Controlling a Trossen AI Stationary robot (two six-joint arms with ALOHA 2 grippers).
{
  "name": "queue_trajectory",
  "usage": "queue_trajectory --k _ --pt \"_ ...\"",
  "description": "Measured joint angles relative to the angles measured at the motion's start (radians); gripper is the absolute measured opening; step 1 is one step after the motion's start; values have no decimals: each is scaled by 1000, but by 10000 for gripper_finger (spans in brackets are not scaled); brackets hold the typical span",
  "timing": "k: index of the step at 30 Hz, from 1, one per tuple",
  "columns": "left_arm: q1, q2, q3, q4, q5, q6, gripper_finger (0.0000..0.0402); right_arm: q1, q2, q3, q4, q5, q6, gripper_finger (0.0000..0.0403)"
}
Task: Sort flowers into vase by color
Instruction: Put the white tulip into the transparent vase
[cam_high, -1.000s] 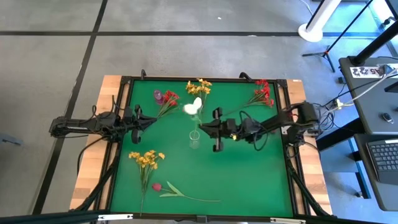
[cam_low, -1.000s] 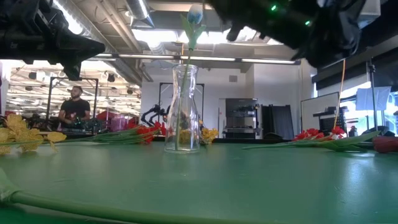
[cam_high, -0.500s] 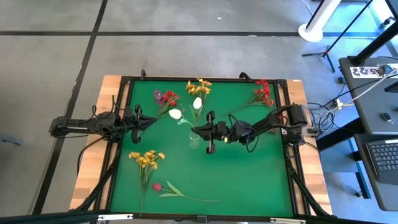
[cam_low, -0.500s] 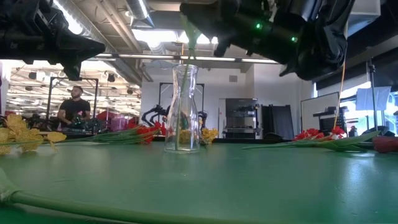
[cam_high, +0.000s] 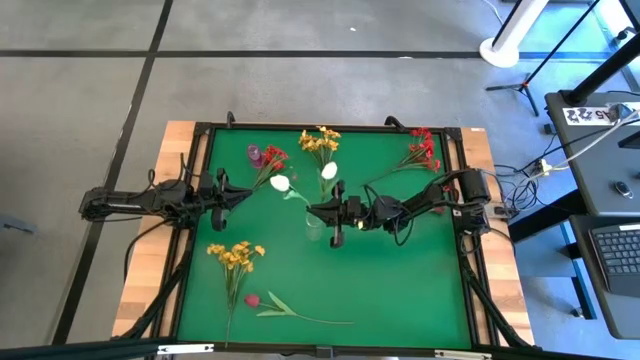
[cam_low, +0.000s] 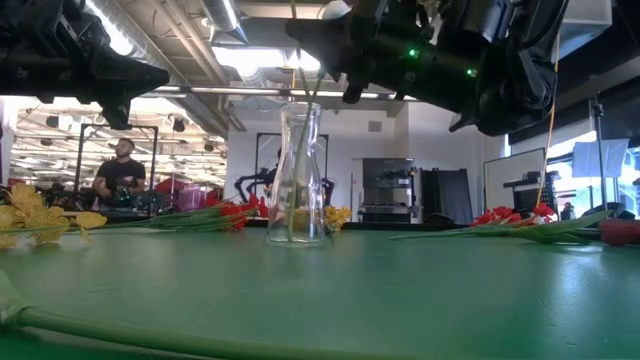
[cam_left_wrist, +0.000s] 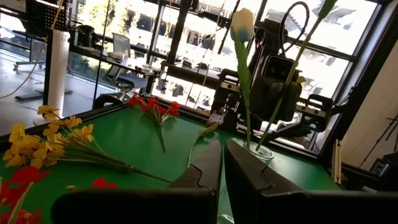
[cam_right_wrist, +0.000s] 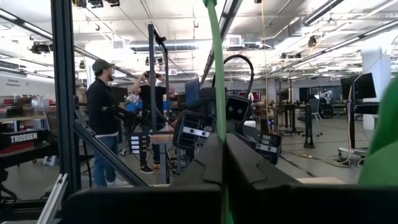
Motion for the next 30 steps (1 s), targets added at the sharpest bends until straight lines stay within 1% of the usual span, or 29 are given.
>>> queue_trajectory --k 3,8,17,25,30 --pt "0 0 0 0 0 0 16 0 0 0 -10 0 0 4" --pt "0 0 0 0 0 0 16 0 0 0 -17 12 -3 21" --pt "0 0 0 -1 0 0 16 0 0 0 -39 18 -3 6" --pt "0 0 0 -1 0 0 16 0 0 0 -135 37 -2 32" --pt "0 0 0 -1 0 -1 16 2 0 0 -142 35 0 47"
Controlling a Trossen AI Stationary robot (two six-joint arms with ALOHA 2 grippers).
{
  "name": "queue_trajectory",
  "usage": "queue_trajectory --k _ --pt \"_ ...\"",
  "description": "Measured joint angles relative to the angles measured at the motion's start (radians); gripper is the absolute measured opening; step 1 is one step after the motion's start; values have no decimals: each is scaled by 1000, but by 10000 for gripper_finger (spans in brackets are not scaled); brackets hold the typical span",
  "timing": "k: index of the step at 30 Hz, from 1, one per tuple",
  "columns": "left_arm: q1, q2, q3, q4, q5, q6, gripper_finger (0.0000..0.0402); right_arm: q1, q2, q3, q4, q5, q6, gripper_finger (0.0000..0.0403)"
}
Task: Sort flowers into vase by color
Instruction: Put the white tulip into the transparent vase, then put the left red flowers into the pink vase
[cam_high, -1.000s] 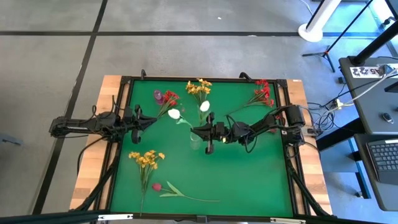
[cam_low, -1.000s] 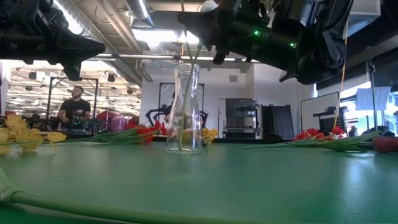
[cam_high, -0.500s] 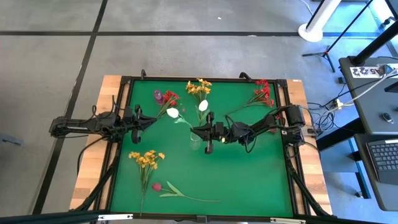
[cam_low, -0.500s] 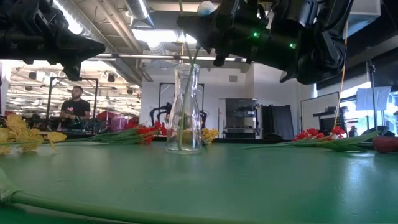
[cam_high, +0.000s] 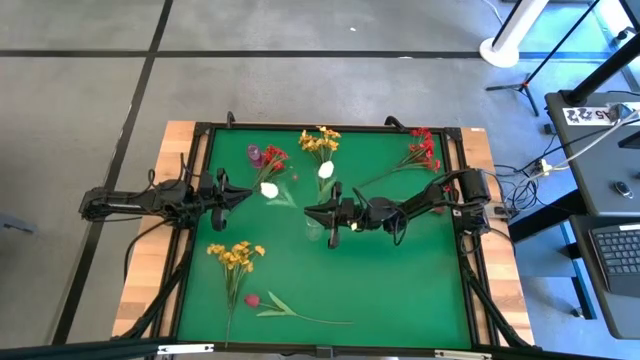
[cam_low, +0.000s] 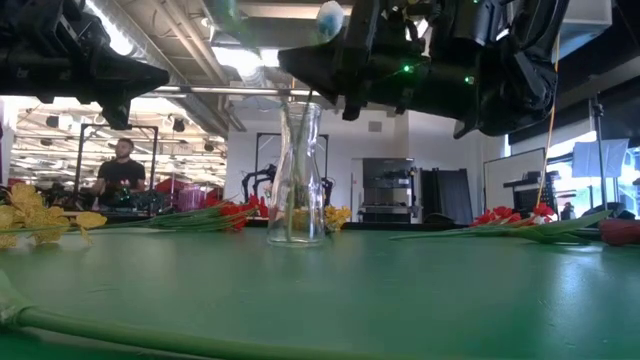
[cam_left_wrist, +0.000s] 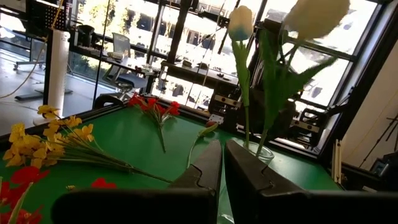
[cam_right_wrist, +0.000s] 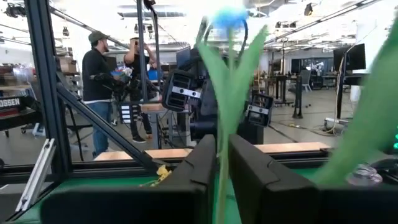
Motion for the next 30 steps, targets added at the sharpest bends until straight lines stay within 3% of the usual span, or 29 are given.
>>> queue_trajectory --k 10,17,25,30 --pt "0 0 0 0 0 -2 16 1 -55 -1 -125 -66 67 120" --pt "0 0 0 0 -17 -22 16 14 -145 -1 -171 -209 154 188" --pt "0 1 15 9 -26 -26 16 85 -317 -1 -338 -221 70 242" --pt "-1 29 131 -86 -65 -9 16 127 -449 -1 -446 -218 -12 250"
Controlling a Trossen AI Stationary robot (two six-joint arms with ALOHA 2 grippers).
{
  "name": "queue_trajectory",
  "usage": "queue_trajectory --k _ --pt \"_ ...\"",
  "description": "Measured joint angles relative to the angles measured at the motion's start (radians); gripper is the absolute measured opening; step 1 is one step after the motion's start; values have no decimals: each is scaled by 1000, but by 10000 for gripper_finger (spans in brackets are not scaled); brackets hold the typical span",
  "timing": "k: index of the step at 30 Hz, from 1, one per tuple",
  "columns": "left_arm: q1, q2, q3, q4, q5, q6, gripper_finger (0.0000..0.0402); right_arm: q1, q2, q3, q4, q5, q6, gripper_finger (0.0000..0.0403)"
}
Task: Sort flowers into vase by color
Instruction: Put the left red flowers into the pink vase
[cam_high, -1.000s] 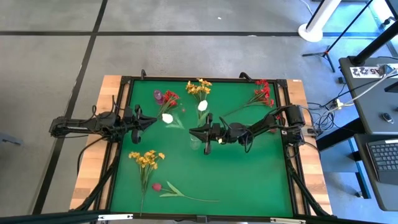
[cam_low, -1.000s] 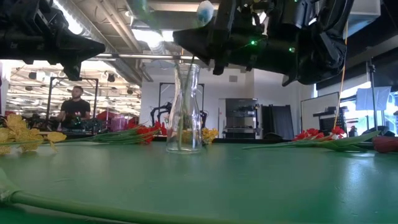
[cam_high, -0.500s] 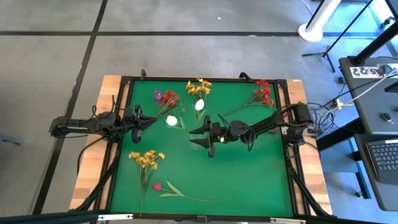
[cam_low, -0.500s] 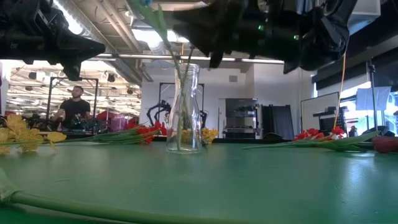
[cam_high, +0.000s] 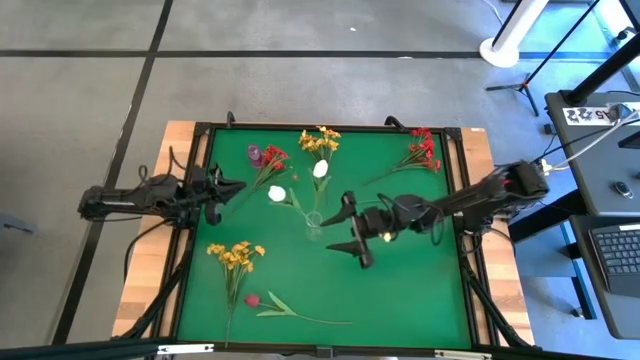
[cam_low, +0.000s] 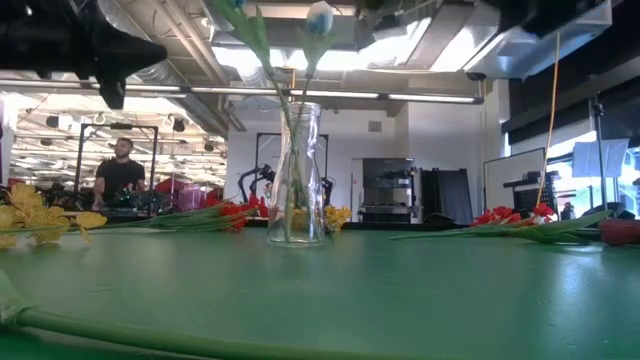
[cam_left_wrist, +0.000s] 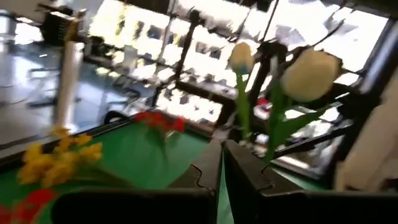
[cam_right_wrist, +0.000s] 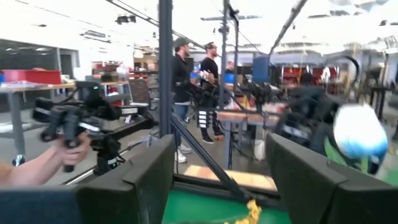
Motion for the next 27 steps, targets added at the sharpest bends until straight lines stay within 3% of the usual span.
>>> queue_trajectory --k 5,8,12,15,19,27 --pt "1 159 163 -268 -190 -14 16 12 -129 0 -137 19 -46 249" --pt "10 305 249 -352 -211 -71 16 12 -200 0 -238 74 -77 250" --pt "52 534 343 -468 -177 -125 19 12 -299 0 -380 198 -120 250" --pt "100 703 392 -540 -141 -124 38 11 -366 0 -461 233 -121 250" --pt "174 893 445 -610 -131 -115 92 12 -423 0 -543 236 -111 250" --pt "329 1143 497 -631 38 -83 194 12 -449 0 -655 248 -77 250"
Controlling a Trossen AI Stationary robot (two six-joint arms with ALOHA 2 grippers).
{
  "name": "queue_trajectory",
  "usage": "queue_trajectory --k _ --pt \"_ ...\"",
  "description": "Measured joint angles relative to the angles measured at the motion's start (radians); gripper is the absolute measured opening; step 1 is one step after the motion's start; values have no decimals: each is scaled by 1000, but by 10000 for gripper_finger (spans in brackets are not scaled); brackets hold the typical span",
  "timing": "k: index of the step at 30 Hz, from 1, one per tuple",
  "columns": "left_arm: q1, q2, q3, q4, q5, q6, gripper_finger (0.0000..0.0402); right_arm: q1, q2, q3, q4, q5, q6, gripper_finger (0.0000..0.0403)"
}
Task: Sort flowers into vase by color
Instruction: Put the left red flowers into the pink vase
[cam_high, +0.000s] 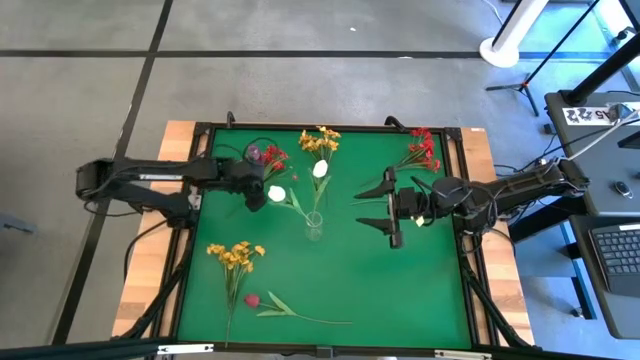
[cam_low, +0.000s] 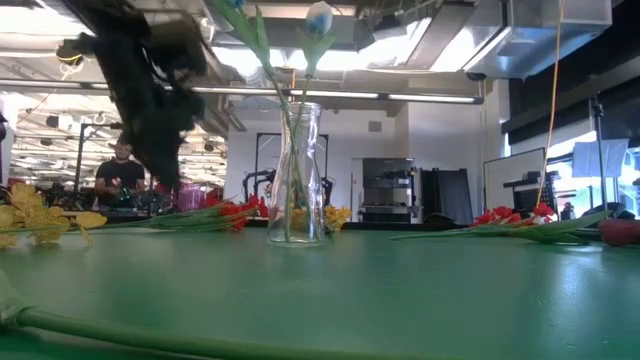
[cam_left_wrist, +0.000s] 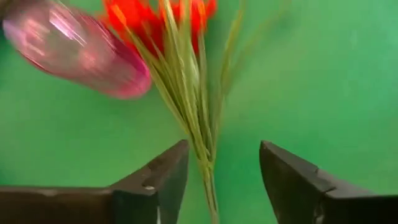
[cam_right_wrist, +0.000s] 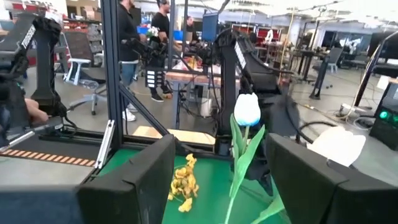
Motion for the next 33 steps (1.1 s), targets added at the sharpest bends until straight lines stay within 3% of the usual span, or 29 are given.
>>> queue_trajectory --k 4,15,20,26,33 --pt "59 98 0 -16 75 22 206 0 0 0 4 -1 11 250" --pt "130 257 5 -10 81 21 184 0 0 0 -14 -1 11 250" --pt "125 287 7 -8 102 22 135 0 0 0 -25 -1 20 250" --pt "106 257 11 -19 99 22 20 0 0 0 -27 -1 22 250" --pt "60 159 101 -123 97 22 7 0 0 0 -33 -1 22 250"
